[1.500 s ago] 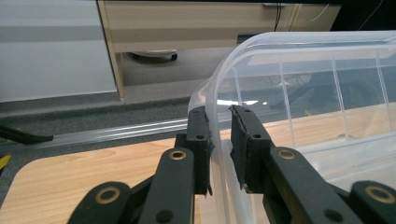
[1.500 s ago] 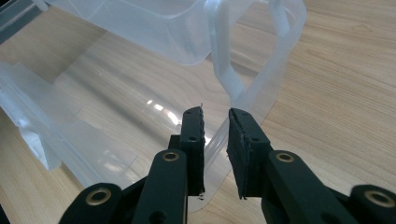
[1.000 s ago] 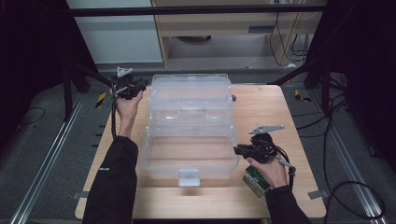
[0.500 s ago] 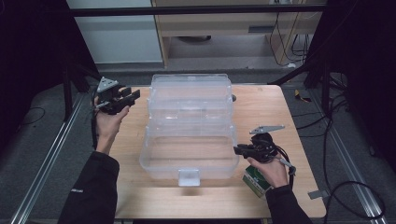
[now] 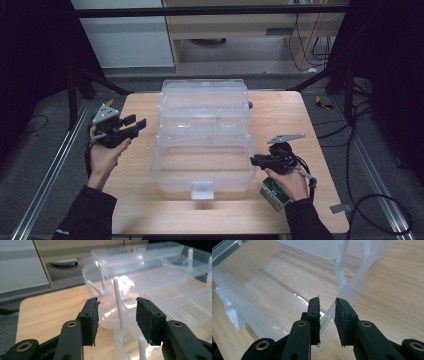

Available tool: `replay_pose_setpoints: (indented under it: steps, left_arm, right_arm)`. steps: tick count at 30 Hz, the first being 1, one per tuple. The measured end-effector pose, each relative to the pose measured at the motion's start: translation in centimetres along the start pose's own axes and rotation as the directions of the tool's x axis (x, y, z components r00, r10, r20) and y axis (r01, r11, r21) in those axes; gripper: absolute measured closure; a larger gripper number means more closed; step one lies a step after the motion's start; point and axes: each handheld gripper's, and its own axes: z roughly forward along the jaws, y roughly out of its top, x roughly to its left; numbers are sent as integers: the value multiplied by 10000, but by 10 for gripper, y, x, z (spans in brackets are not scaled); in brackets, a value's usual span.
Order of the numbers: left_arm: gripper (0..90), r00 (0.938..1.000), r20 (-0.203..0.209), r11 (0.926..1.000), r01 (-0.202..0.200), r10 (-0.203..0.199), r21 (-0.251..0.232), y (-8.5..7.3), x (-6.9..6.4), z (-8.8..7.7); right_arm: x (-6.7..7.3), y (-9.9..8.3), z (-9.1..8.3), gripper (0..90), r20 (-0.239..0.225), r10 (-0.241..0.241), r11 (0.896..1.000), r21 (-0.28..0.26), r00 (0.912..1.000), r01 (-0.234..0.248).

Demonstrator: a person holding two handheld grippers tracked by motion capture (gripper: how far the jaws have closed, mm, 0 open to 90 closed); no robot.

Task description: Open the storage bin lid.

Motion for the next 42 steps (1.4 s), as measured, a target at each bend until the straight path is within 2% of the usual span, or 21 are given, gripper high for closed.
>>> replay_pose_setpoints:
  steps: [3,7,13,18,20,22,29,30,34,37,42]
  left_arm:
    - [522,9996,207,9996,165,-170,215,-16,-6,-3]
    - [530,9989,290,9983,359,-372,462,-32,-11,-7]
    - [548,9989,390,9957,219,-255,904,-47,-22,-6]
    - [595,9979,595,9898,177,-264,1415,-59,-31,0]
    - [612,9980,622,9858,-33,-73,1680,-62,-34,4]
    - [640,9975,705,9832,-43,-87,1824,-65,-36,6]
    - [689,9994,282,9704,-256,194,2400,-73,-39,13]
    - [689,9994,343,9708,-155,75,2392,-74,-39,15]
    - [686,9996,266,9710,-113,51,2386,-75,-39,16]
    - [692,9995,211,9714,177,-233,2367,-76,-39,16]
    - [693,9998,157,9734,119,-159,2289,-77,-41,16]
  right_arm:
    - [0,0,0,743,7,3,10000,-4,10000,-3]
    - [0,0,0,743,12,-8,10000,-11,10000,8]
    - [0,0,0,743,25,-12,10000,-11,10000,12]
    - [1,0,0,744,45,-37,10000,-24,10000,37]
    - [0,0,0,744,42,-40,10000,-24,10000,40]
    - [1,0,0,744,53,-41,10000,-23,10000,42]
    - [1,0,0,744,83,-38,10000,-18,10000,38]
    - [1,0,0,744,91,-48,10000,-16,9999,48]
    - [1,0,0,745,88,-46,10000,-15,10000,46]
    - [1,0,0,745,85,-25,10000,-5,10000,25]
    - [2,1,0,744,125,-92,10000,34,9999,91]
